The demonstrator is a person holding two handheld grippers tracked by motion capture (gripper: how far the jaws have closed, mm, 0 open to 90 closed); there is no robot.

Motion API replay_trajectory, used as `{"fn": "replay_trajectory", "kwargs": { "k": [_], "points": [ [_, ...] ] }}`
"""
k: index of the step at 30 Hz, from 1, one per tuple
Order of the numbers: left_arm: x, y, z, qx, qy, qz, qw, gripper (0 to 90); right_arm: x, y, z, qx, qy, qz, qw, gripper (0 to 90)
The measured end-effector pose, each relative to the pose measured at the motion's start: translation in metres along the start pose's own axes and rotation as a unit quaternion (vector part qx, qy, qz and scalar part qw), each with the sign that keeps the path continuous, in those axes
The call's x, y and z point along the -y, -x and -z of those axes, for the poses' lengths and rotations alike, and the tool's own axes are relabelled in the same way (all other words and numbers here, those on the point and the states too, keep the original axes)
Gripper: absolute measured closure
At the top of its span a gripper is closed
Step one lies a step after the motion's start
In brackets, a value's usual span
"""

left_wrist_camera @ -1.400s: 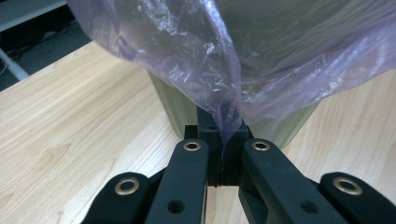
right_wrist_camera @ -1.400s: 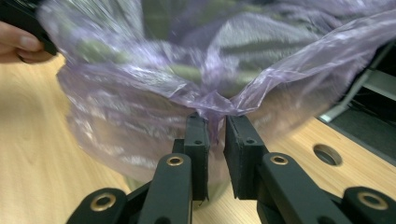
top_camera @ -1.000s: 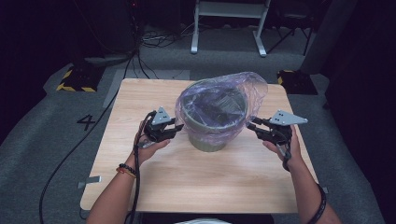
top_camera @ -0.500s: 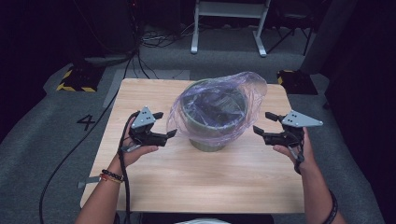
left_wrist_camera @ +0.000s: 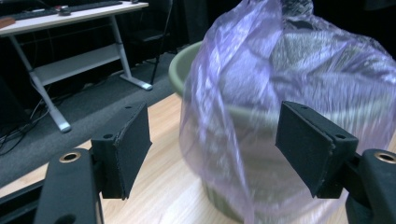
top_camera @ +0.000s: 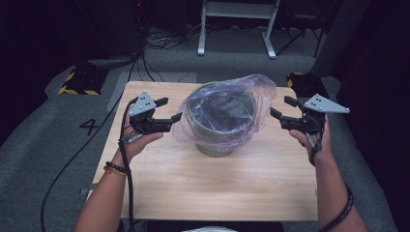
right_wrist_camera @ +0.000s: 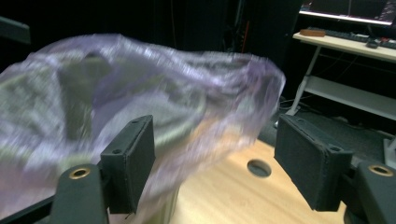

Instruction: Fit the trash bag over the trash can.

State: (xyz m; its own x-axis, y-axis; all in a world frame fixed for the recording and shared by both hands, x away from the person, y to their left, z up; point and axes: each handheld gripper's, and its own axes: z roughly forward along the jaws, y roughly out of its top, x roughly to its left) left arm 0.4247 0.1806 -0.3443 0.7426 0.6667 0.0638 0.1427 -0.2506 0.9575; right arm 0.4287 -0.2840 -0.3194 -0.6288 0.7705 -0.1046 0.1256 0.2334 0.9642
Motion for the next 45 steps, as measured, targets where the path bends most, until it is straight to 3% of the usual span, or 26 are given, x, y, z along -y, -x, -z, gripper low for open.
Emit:
{"fn": "replay_trajectory", "kwargs": {
  "k": [3, 4, 8, 11, 14, 19, 23, 26, 29, 32, 39, 45],
  "points": [
    [-0.004, 0.0, -0.01, -0.009, -0.008, -0.01, 0.9999, 32.9, -0.008, 0.003, -0.01, 0.004, -0.002, -0.002, 1.0, 29.0],
    [-0.005, -0.001, -0.014, 0.0, -0.01, -0.006, 0.9999, 35.2, -0.01, 0.005, -0.014, 0.007, -0.006, -0.002, 1.0, 28.8],
    [-0.007, -0.006, -0.024, -0.003, -0.016, -0.004, 0.9999, 41.7, -0.011, 0.014, -0.035, 0.038, -0.035, 0.0, 0.9987, 30.2],
    [-0.006, -0.011, -0.03, 0.0, -0.013, -0.004, 0.9999, 48.7, -0.005, 0.021, -0.05, 0.073, -0.039, 0.0, 0.9966, 39.1],
    [-0.006, -0.014, -0.035, 0.001, -0.015, -0.004, 0.9999, 55.8, 0.001, 0.028, -0.062, 0.063, -0.041, -0.027, 0.9968, 49.6],
    [-0.006, -0.021, -0.043, -0.004, -0.026, 0.002, 0.9996, 63.5, 0.005, 0.032, -0.073, 0.051, -0.054, -0.035, 0.9966, 67.5],
    [-0.006, -0.022, -0.047, -0.004, -0.026, 0.005, 0.9996, 71.2, 0.004, 0.032, -0.078, 0.056, -0.051, -0.029, 0.9967, 82.3],
    [-0.004, -0.023, -0.05, -0.008, -0.023, 0.001, 0.9997, 79.5, 0.003, 0.03, -0.081, 0.054, -0.049, -0.019, 0.9972, 87.5],
    [-0.003, -0.028, -0.052, -0.006, -0.015, 0.011, 0.9998, 88.7, 0.002, 0.029, -0.087, 0.051, -0.05, -0.012, 0.9974, 89.1],
    [0.0, -0.034, -0.054, -0.005, -0.007, 0.022, 0.9997, 89.9, 0.002, 0.029, -0.096, 0.044, -0.05, -0.01, 0.9977, 89.5],
    [0.011, -0.045, -0.065, -0.025, -0.028, 0.045, 0.9983, 90.0, 0.003, 0.026, -0.114, 0.029, -0.06, -0.021, 0.9976, 89.4],
    [0.022, -0.053, -0.077, -0.038, -0.057, 0.063, 0.9956, 90.0, 0.007, 0.032, -0.126, 0.027, -0.081, -0.04, 0.9956, 87.9]
  ]
}}
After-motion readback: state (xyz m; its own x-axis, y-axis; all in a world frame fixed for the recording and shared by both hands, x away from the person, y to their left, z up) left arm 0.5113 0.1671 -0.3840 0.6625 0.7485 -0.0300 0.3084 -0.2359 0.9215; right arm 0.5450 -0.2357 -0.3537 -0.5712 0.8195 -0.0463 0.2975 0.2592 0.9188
